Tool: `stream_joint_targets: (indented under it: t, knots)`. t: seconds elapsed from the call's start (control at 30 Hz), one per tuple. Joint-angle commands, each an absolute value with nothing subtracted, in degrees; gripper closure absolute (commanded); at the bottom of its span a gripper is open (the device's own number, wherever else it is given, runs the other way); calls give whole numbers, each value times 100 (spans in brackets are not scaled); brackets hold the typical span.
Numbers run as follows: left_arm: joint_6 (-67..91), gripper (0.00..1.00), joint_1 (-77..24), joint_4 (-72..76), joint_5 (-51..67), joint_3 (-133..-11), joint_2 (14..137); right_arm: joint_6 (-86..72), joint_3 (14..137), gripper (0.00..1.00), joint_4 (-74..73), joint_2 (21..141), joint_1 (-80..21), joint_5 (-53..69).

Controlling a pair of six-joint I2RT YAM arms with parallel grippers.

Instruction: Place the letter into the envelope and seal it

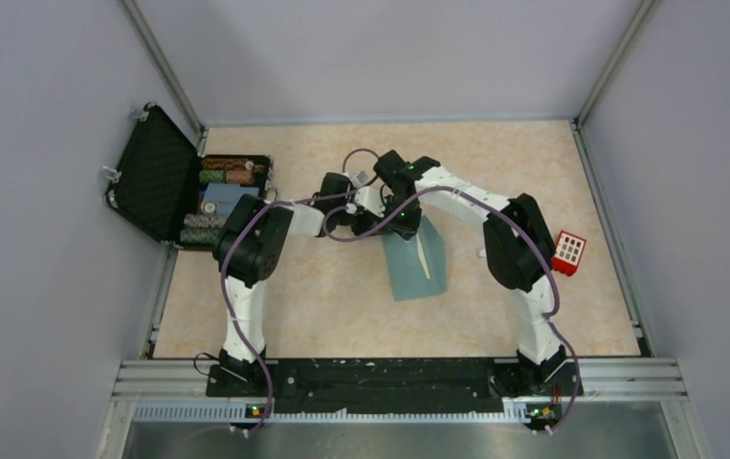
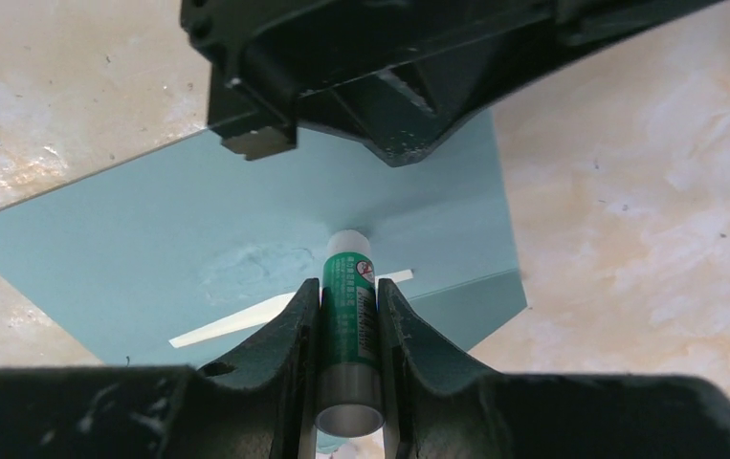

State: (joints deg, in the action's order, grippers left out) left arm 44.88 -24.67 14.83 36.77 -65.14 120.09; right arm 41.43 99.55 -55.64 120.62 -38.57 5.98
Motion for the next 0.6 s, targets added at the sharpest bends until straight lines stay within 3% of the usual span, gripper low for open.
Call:
stream_joint_targets:
  t: [0.0, 0.57]
  knots:
    - [4031, 100, -2492, 807, 3067, -6299, 11985, 3797, 10436, 100, -5101, 11614, -3710, 576]
    - [3964, 99, -2486, 1133, 3547, -6348, 11681, 3351, 9386, 100, -5734, 9893, -3639, 1302]
